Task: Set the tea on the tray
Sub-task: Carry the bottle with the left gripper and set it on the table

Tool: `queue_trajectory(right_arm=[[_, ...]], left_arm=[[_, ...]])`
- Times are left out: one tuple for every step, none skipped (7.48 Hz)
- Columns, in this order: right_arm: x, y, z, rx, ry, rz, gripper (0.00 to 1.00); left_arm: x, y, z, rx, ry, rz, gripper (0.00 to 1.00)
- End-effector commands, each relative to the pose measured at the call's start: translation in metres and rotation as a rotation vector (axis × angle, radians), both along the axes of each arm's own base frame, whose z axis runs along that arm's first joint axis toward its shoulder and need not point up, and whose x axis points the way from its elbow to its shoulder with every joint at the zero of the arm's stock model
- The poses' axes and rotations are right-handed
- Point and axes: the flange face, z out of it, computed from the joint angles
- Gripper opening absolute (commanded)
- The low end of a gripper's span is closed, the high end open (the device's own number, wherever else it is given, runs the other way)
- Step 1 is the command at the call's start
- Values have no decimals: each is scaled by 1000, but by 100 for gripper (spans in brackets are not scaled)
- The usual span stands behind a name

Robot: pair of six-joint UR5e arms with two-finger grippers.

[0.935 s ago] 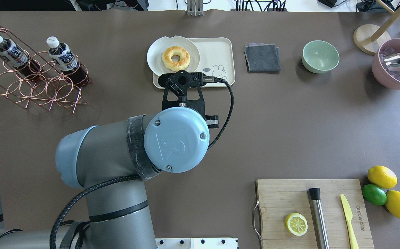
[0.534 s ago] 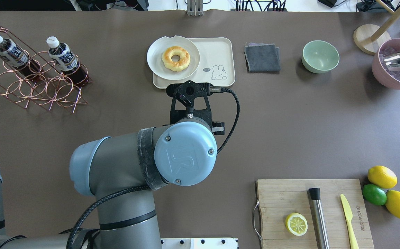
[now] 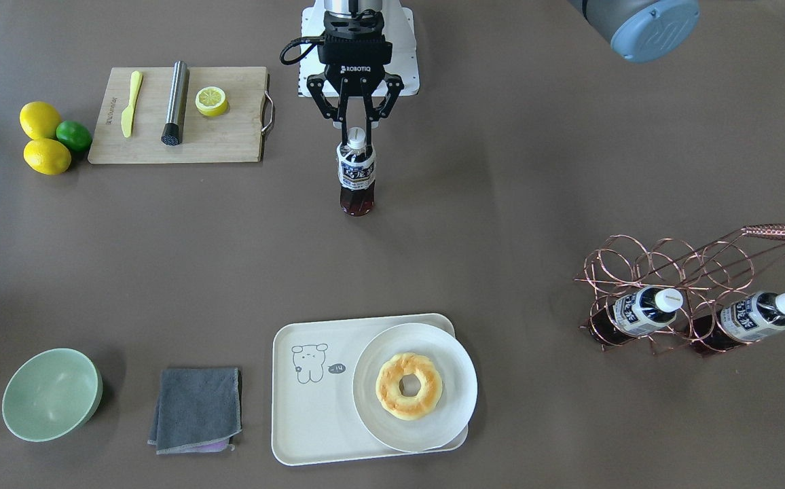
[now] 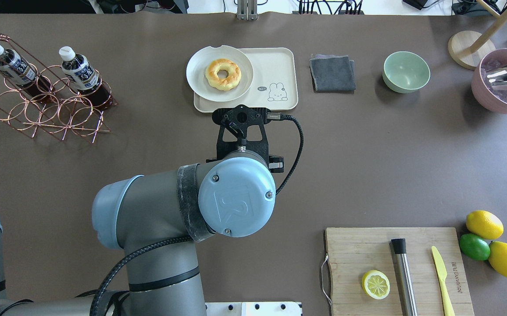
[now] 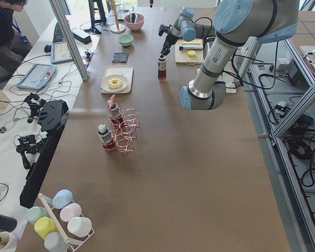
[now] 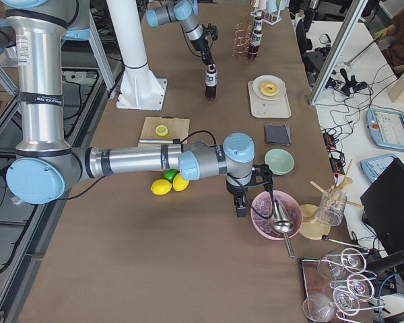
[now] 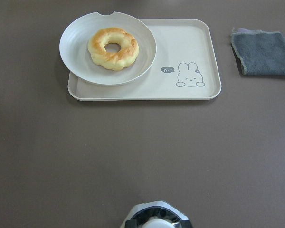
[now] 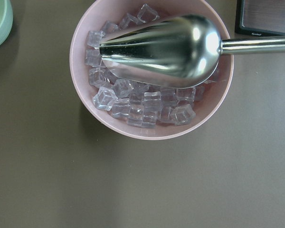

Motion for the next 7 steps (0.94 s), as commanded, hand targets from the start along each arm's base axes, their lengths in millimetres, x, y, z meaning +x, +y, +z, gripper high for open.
queue_trajectory(right_arm=[[0,-1,-1,1,0,0,100],[0,-5,-3,6,1,0,100],[0,-6,-5,10,1,-1,100],[0,-6,-5,10,0,-1,100],[0,-7,-7,13,1,-1,100],[-1,-7,-8,16,-2,-1,100],[0,-7,-9,18,0,0,100]], left_arm=[[0,0,1,10,-10,8,55],[0,-1,2,19,-15,-3,61],[0,-2,2,21,-17,-5,65],[-1,-2,2,23,-16,-8,70],[-5,-3,-1,40,-17,6,97],[-19,-7,-10,70,5,20,98],[-34,-15,-14,91,9,23,98]])
